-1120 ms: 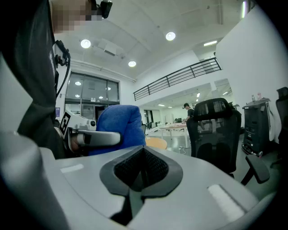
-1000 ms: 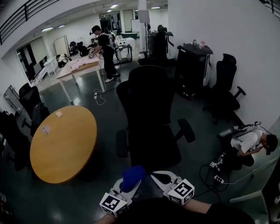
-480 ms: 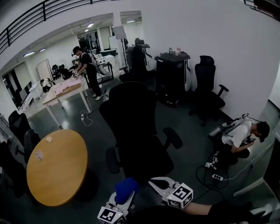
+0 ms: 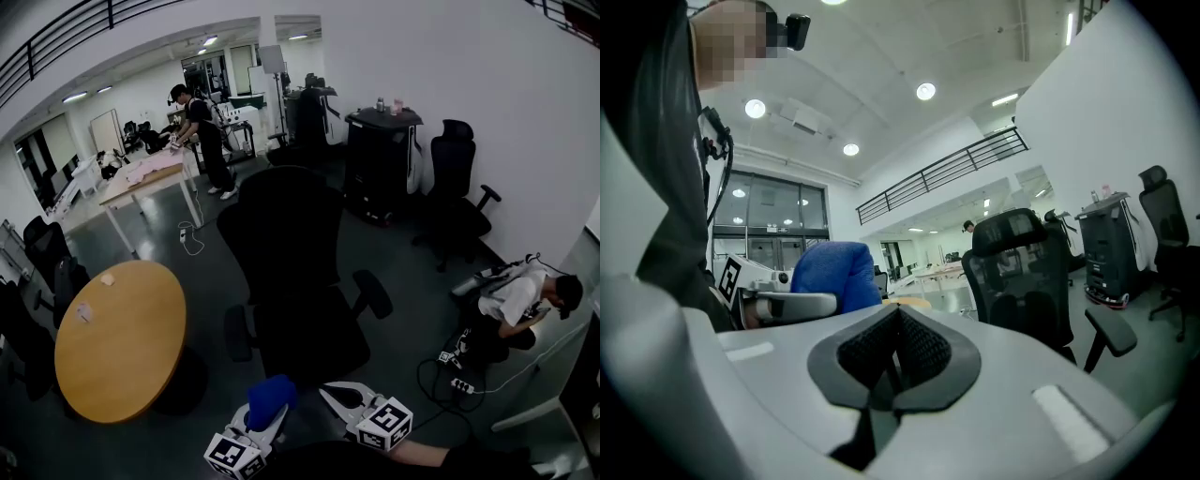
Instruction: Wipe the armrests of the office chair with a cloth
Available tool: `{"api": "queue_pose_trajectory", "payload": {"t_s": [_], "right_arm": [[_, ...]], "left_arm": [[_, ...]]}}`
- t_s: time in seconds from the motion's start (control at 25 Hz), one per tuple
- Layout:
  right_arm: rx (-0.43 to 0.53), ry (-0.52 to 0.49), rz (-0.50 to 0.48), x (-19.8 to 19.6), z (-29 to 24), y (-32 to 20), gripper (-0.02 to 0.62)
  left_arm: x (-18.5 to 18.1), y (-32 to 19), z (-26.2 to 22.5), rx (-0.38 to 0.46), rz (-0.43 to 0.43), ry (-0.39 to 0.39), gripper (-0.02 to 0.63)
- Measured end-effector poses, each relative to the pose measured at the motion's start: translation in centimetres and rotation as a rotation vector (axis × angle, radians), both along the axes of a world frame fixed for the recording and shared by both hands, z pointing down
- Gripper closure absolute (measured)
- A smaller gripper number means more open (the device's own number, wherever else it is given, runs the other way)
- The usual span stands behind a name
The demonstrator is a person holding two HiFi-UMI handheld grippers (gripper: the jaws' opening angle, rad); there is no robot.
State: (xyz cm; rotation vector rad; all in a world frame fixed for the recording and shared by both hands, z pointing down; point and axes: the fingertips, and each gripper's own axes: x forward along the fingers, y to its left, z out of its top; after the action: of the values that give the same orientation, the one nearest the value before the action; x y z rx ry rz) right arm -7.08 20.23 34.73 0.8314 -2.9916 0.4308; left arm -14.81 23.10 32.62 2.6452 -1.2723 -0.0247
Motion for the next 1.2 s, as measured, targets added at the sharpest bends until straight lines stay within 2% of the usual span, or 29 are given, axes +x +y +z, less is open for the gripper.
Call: {"api": "queue_pose_trajectory", "payload": {"t_s": [0.44, 0.72, 0.88, 1.0, 1.2], "right_arm": [[-0.045, -0.042, -0.090, 4.2, 2.7, -2.0, 0.592], [0.019, -0.009, -0.195, 5.4, 4.1, -1.4, 0.592], [0.009, -0.015, -0.192, 6.3, 4.2, -2.4, 0.592], [-0.002, -0.007, -0.189, 6.6, 4.6, -2.8, 0.592], [-0.016, 0.014, -0.161, 6.5, 5.2, -4.7, 0.592]], "left_arm": [[3.9, -1.7, 1.8, -0.064, -0.119, -0.054, 0.497], [7.3, -2.6, 3.1, -0.085, -0.133, -0.086, 0.497], [7.6, -3.0, 3.5, -0.083, -0.147, -0.100, 0.497], [8.3, -3.8, 3.3, -0.088, -0.136, -0.078, 0.497], [7.2, -5.7, 4.3, -0.096, -0.127, -0.055, 0.497]]}}
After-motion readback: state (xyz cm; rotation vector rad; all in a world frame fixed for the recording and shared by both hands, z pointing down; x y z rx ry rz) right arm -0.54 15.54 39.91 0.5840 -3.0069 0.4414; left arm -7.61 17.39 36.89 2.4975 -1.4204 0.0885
